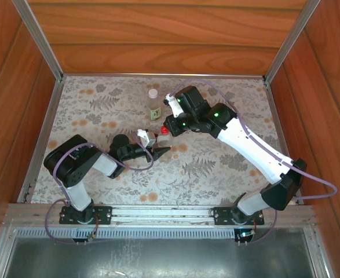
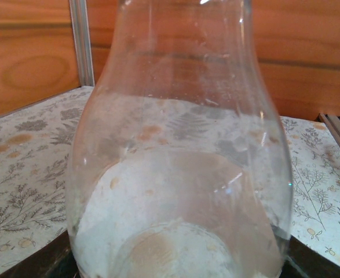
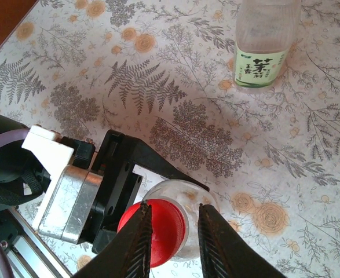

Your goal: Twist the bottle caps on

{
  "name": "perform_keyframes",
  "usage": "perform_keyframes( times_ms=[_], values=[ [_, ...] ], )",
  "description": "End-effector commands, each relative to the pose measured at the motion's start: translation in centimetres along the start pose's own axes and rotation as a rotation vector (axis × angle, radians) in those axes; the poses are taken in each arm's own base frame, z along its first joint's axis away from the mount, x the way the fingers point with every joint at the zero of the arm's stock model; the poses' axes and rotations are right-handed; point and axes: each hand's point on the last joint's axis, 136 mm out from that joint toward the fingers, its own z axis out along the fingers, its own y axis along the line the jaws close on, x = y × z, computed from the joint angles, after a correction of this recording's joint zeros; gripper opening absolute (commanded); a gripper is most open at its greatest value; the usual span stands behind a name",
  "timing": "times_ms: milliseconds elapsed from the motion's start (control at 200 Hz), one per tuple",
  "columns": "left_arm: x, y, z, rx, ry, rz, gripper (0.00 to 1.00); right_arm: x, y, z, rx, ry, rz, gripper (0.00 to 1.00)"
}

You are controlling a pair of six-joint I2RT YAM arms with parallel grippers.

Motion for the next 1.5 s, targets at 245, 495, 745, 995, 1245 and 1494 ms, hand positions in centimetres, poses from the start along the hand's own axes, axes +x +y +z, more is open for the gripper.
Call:
perform_keyframes(
  times_ms=[245,495,745,995,1245,1494],
  values=[
    [5.2,0.2,-0.7,-0.015,0.167,-0.135,0.59,0.4,0.4,-0.6,-0.034,-0.004,0.020,0.30],
    [5.3,0.2,-0.7,-0.015,0.169,-0.136,0.59,0.6,0.5,-0.4,-0.041,0.009,0.020,0.29],
    [5.3,0.2,-0.7,-0.015,0.170,-0.137,0.59,0.8,0.6,-0.2,-0.051,0.015,0.022,0.27],
    [5.3,0.2,-0.7,-0.017,0.170,-0.138,0.59,1.1,0.7,-0.1,-0.055,0.022,0.028,0.25],
    [5.4,0.7,-0.7,-0.035,0.171,-0.157,0.58,1.6,1.0,-0.3,-0.080,0.029,0.046,0.21],
    [5.3,1.0,-0.8,-0.039,0.167,-0.168,0.57,2.4,1.1,-0.4,-0.088,0.038,0.067,0.20]
  ],
)
